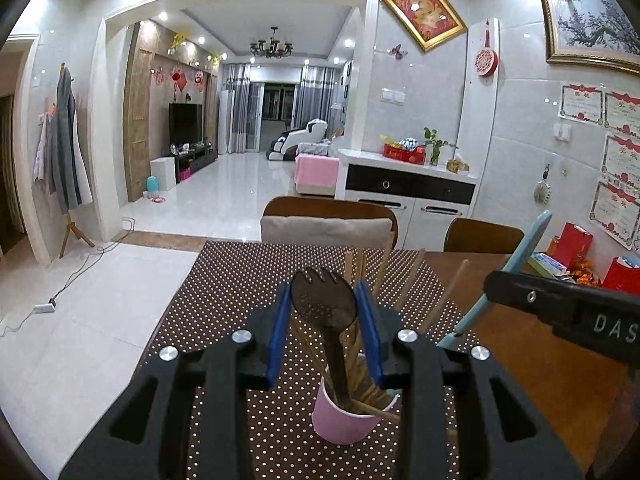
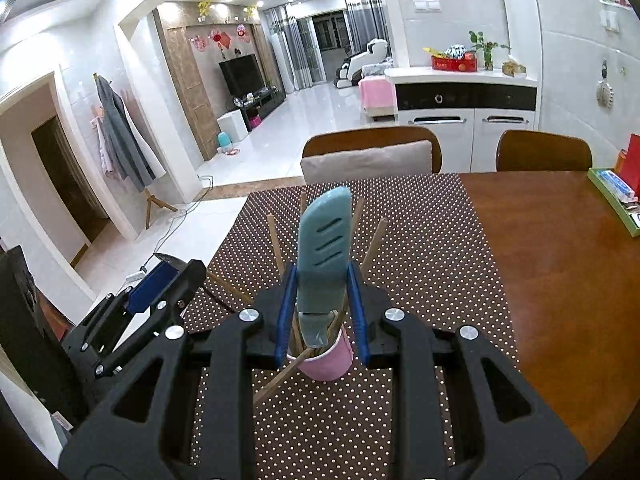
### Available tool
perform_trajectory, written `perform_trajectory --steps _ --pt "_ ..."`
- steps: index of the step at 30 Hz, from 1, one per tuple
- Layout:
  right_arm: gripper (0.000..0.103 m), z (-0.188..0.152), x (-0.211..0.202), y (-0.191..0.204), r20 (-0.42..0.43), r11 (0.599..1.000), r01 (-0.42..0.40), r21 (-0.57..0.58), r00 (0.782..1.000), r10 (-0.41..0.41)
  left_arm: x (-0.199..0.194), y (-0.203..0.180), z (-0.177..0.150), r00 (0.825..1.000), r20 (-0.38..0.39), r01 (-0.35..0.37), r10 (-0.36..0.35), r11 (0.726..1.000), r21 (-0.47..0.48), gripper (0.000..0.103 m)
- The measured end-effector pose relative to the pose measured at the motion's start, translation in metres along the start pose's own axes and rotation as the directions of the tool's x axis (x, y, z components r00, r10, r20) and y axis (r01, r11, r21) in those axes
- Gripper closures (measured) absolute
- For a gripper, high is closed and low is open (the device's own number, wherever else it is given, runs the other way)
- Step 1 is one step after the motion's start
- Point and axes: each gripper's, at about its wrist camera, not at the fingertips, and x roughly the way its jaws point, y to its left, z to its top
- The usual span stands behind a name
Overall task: Organize utensils
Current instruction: 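Lift the knife and spoon in both tools up over the pink cup, then lower knife and spoon into the pink cup and open both tools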
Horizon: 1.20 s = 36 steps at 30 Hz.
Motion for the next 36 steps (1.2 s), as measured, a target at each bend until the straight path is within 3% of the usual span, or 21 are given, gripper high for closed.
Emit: perform_trajectory --steps 8,19,25,33,35,36 --pt "0.078 -0.012 0.049 -0.001 -0.106 1.0 0.011 -0.019 0.994 -0.013 0.034 0.006 -0.011 0.997 -0.077 -0.005 0.006 1.0 0.004 0.07" --pt "0.078 -0.036 0.095 -0.011 -0.241 1.0 0.01 -0.004 0.97 -0.011 0.059 0.012 -0.036 0.986 -0.168 0.013 -0.012 1.0 0.005 0.07" --pt "0.078 -0.039 0.095 -0.01 -0.239 1.0 -0.001 -0.008 0.971 -0.001 0.066 0.013 -0.047 0.98 -0.2 0.019 -0.017 1.0 0.005 0.068" --pt "0.076 -0.039 0.072 -0.006 -0.188 0.999 -0.037 -0.005 0.981 0.036 0.051 0.012 -0.042 0.987 -0.159 0.012 -0.011 1.0 0.008 0.066" --pt "0.071 -0.039 0.064 -0.003 -0.168 0.999 -0.041 -0.01 0.985 0.039 0.045 0.012 -0.041 0.99 -0.143 0.013 -0.012 1.0 0.011 0.063" --pt "0.06 -0.039 0.057 -0.002 -0.154 0.999 -0.043 -0.011 0.987 0.041 0.041 0.011 -0.04 0.991 -0.135 0.014 -0.013 1.0 0.013 0.063"
